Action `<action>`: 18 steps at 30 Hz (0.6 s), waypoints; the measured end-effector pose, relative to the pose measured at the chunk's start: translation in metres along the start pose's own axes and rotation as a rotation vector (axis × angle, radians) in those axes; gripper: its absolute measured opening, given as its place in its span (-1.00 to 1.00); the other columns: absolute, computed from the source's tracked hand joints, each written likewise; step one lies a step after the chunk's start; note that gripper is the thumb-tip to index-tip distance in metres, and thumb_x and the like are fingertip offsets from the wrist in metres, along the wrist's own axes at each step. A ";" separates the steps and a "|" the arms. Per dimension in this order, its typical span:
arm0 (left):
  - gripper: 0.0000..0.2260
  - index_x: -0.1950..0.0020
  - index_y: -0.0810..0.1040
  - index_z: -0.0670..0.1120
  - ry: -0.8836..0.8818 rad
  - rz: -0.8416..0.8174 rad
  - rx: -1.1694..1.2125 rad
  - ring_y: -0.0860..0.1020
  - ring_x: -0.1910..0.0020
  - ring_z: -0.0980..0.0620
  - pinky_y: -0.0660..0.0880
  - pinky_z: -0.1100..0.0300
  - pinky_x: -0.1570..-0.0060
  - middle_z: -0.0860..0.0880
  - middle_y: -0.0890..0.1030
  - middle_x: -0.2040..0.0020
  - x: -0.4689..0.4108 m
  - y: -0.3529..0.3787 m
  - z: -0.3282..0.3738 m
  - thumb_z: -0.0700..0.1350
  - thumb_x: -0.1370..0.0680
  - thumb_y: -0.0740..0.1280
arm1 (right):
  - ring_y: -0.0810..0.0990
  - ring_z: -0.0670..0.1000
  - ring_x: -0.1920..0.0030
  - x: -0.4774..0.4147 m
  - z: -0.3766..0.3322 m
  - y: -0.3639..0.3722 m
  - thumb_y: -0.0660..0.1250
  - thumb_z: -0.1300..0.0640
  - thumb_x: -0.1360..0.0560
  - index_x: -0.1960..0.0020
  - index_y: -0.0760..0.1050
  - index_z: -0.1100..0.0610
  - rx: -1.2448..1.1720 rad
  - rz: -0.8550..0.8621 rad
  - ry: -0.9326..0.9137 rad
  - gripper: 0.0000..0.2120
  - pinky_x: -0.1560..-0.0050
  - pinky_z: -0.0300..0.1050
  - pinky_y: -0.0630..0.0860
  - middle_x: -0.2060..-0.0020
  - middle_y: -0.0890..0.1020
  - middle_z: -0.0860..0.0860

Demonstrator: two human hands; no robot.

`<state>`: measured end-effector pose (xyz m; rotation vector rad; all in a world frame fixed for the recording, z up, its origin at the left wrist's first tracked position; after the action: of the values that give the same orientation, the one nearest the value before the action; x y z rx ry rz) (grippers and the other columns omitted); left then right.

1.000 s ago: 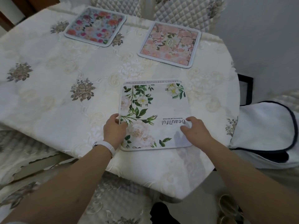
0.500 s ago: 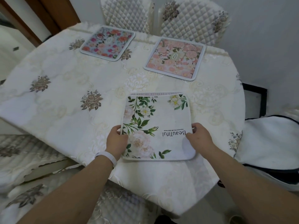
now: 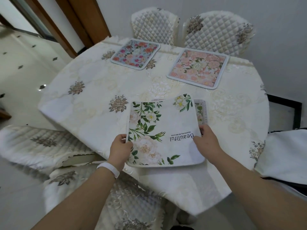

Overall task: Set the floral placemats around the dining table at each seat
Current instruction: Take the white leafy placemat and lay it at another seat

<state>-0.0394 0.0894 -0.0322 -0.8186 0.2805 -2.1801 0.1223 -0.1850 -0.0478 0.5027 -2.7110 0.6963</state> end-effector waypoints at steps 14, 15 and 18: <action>-0.80 -0.10 0.51 -0.08 0.063 0.214 0.237 0.64 0.09 -0.12 0.63 -0.10 0.10 -0.08 0.65 0.02 0.050 -0.177 -0.033 -0.28 -0.52 0.26 | 0.55 -0.10 0.14 0.087 -0.095 0.122 0.26 0.26 -0.49 -0.10 0.42 0.08 -0.033 -0.125 -0.180 -0.79 0.30 -0.16 0.40 0.08 0.57 -0.07; -0.80 -0.11 0.51 -0.08 0.071 0.227 0.250 0.65 0.08 -0.14 0.62 -0.14 0.08 -0.08 0.65 0.01 0.053 -0.194 -0.038 -0.27 -0.52 0.27 | 0.53 -0.12 0.16 0.096 -0.105 0.133 0.26 0.26 -0.50 -0.10 0.40 0.07 -0.018 -0.129 -0.197 -0.80 0.31 -0.17 0.38 0.10 0.56 -0.07; -0.80 -0.09 0.50 -0.07 0.082 0.265 0.313 0.64 0.04 -0.14 0.62 -0.13 0.04 -0.07 0.65 0.00 0.067 -0.248 -0.061 -0.29 -0.53 0.26 | 0.53 -0.07 0.16 0.130 -0.134 0.169 0.26 0.25 -0.50 -0.08 0.39 0.05 0.018 -0.139 -0.258 -0.80 0.29 -0.15 0.41 0.08 0.56 -0.04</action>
<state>-0.2588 0.2035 0.0605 -0.4888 0.0782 -1.9451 -0.0356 -0.0111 0.0434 0.8287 -2.8715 0.6586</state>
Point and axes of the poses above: each hand's wrist, its own x-axis away from the middle knuckle, its own y-axis out of the palm, z = x × y, the point moved 4 cm from there along -x, towards the middle knuckle
